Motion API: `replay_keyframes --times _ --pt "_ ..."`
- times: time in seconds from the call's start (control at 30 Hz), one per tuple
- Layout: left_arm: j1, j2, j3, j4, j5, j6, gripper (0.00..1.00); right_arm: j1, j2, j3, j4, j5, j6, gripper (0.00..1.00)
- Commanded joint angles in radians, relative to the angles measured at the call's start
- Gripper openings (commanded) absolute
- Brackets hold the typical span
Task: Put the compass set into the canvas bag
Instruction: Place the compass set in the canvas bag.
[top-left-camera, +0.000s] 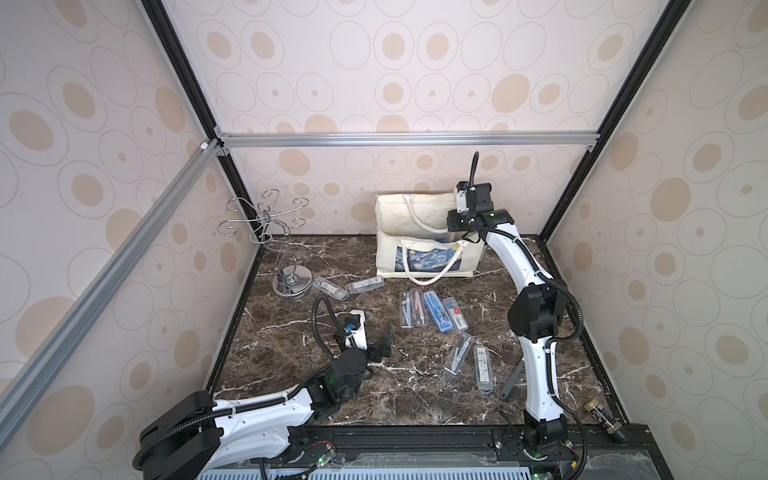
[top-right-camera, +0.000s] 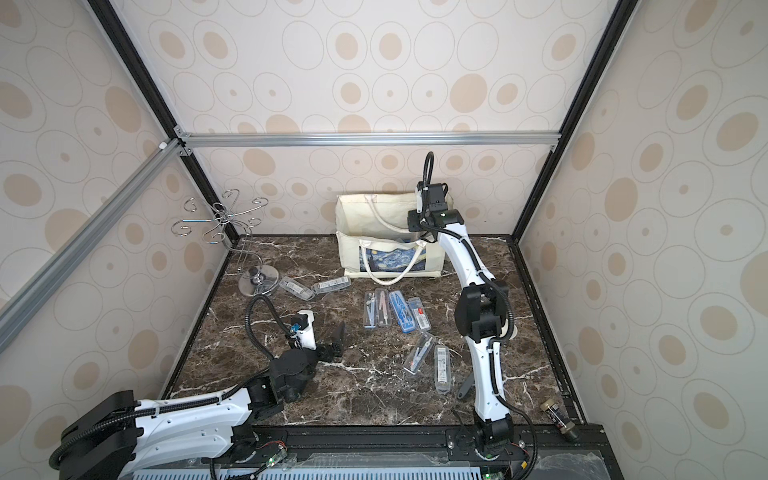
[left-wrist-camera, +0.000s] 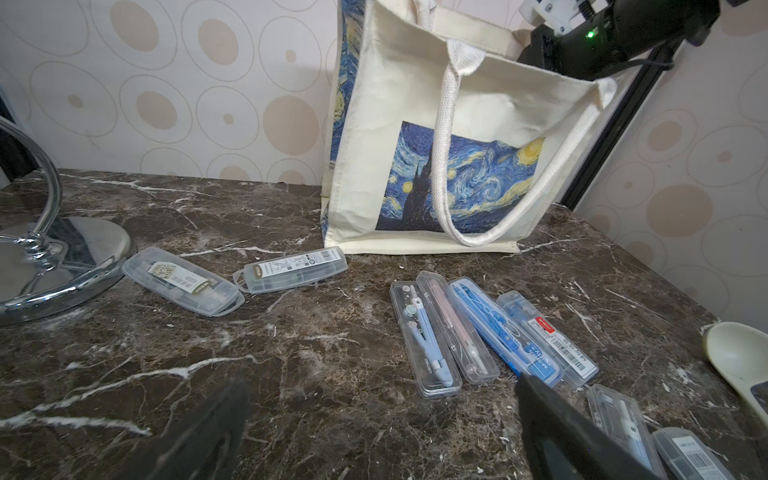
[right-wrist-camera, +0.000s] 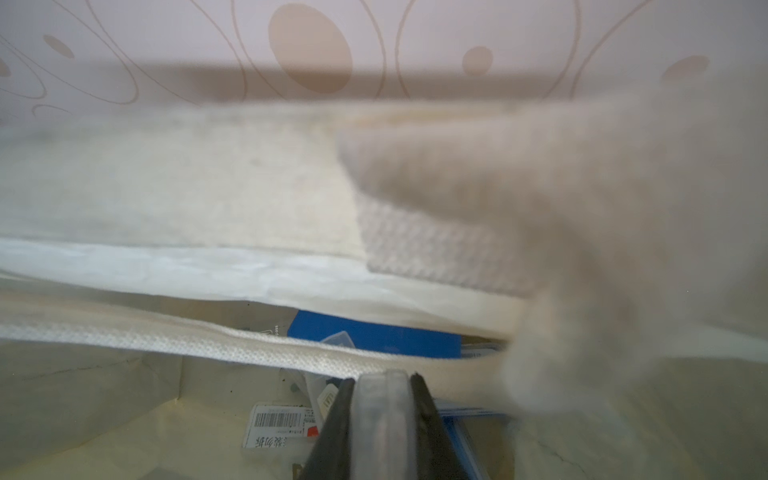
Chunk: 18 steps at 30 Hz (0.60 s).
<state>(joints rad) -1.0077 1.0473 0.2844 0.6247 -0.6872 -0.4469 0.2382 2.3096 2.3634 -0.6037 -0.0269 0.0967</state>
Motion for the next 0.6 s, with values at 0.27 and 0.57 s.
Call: replay_keyframes --times 0.27,0.57 --pt "0.088 0.109 0.123 -0.274 -0.030 -0.228 1.00 -0.002 0.020 0.042 -0.004 -0.035 0.018 0.27" --pt "0.230 0.186 0.179 -0.462 0.063 -0.361 1.00 -0.004 0.013 0.072 -0.027 -0.057 0.019 0.35"
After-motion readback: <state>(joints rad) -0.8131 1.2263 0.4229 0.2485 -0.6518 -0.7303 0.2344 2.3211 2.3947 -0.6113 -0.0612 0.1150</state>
